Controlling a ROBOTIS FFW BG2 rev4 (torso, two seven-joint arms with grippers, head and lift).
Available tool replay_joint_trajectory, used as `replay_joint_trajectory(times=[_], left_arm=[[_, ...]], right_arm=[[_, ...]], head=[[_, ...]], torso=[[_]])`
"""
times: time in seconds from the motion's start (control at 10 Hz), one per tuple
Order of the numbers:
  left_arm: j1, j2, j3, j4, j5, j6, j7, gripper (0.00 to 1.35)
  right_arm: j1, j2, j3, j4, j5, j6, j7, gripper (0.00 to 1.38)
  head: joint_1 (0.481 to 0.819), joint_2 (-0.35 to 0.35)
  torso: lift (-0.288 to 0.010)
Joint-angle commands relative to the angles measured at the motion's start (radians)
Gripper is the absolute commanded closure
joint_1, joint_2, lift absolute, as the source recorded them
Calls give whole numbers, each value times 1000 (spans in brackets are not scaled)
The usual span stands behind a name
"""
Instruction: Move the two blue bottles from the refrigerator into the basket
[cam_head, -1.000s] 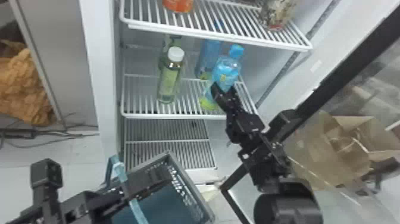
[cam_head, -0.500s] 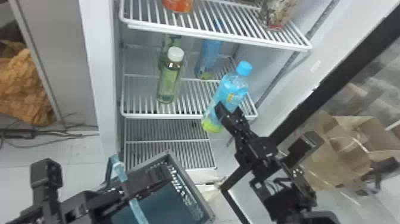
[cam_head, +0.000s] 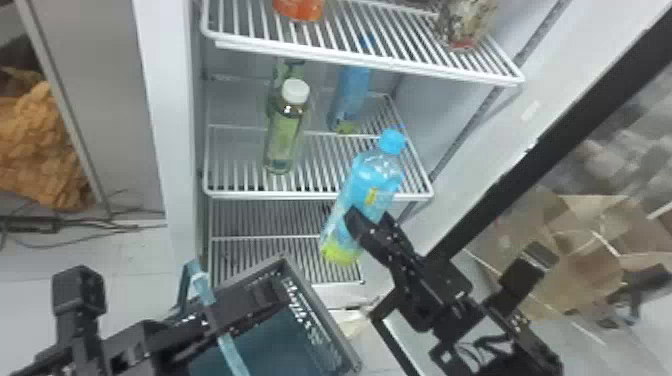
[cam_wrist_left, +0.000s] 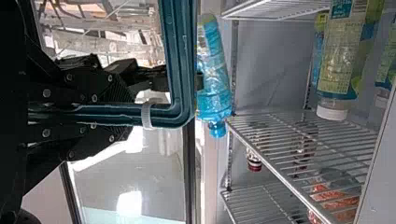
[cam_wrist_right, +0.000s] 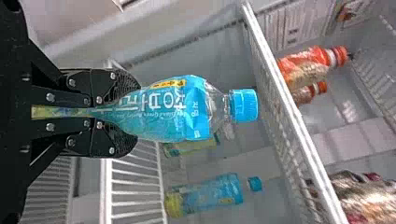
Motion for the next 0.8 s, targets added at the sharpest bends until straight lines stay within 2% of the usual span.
replay_joint_trajectory(times=[0.0,0.2,0.4,0.5,0.7], left_arm=[[-2,0,0,0,-2,2,0,1197],[-5,0,-2,7,-6,2,0,1197],[-7,0,-4,10,-8,2,0,1199],[-10,0,-6,10,-8,2,0,1197],[-15,0,-8,10,-4,2,0,1197]], right_arm=[[42,0,-19,-53,-20,94,35,1274],[98,-3,-49,-168,-28,197,78,1274],[137,-17,-55,-264,-68,359,107,1274],[135,-23,-55,-286,-54,440,118,1274],[100,-37,-29,-230,-26,477,132,1273]], head=[[695,-350],[695,-350],[695,-350],[695,-350],[695,-350]], torso=[[-216],[-216],[-216],[-216],[-216]])
